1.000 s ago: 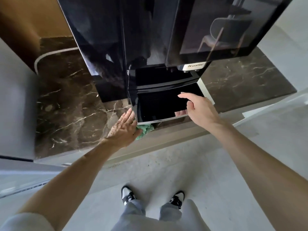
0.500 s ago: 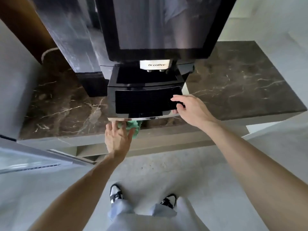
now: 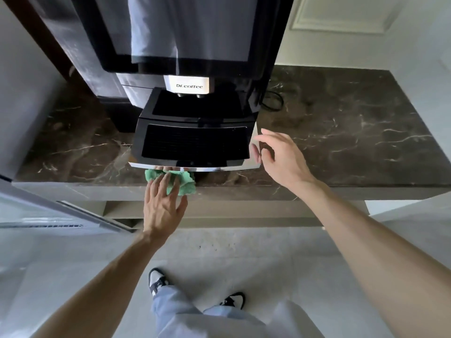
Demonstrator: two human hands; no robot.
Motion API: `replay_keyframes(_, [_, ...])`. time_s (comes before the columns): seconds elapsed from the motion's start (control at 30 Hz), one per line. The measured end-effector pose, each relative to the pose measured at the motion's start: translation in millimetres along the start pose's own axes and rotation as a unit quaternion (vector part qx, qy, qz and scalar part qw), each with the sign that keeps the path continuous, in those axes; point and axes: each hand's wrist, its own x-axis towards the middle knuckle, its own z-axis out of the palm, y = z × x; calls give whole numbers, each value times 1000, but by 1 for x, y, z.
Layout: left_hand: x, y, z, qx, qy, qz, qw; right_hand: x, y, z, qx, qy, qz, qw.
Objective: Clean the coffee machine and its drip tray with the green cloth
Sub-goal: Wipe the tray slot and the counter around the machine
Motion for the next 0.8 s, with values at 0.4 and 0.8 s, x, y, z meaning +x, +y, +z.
replay_keyframes(0.4, [9, 83, 6, -46, -135, 5, 990, -9, 45, 17, -55, -75, 206, 974])
replay_keyframes(0.8, [38, 145, 17, 26, -166, 123, 978, -33, 98, 10, -59, -171, 224, 958])
